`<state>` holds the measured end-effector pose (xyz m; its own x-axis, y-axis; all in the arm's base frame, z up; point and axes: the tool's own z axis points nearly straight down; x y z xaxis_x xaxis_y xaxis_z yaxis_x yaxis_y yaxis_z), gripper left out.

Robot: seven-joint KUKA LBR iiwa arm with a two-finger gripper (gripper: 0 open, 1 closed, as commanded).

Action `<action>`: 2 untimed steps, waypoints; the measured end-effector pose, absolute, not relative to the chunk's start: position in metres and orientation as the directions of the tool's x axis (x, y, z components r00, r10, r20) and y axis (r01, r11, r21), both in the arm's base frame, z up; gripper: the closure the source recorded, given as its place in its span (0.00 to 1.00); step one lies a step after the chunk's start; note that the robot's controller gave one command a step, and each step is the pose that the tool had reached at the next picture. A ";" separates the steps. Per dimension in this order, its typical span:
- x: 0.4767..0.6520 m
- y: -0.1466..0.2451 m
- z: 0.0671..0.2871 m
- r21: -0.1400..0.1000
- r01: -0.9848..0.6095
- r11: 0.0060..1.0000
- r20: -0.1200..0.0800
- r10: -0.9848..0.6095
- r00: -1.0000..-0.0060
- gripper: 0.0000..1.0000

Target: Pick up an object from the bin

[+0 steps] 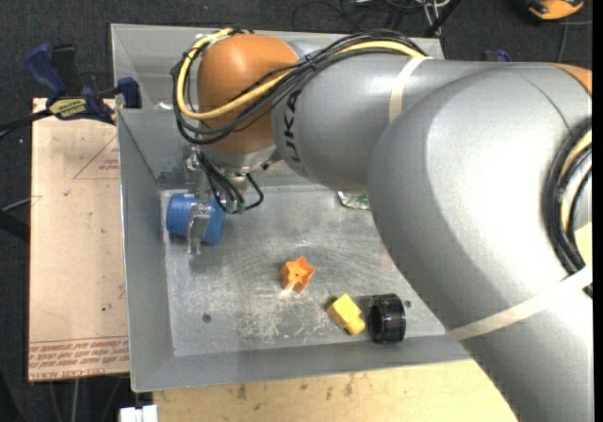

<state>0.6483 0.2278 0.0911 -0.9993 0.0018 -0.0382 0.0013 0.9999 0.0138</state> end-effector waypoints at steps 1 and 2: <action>0.639 0.224 0.081 0.002 0.004 1.000 -0.002 0.004 -1.000 1.00; 0.639 0.224 0.081 0.002 0.005 1.000 -0.002 0.005 -1.000 1.00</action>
Offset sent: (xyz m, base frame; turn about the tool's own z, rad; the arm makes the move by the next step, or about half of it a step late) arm 0.0000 0.0000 0.0000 0.0000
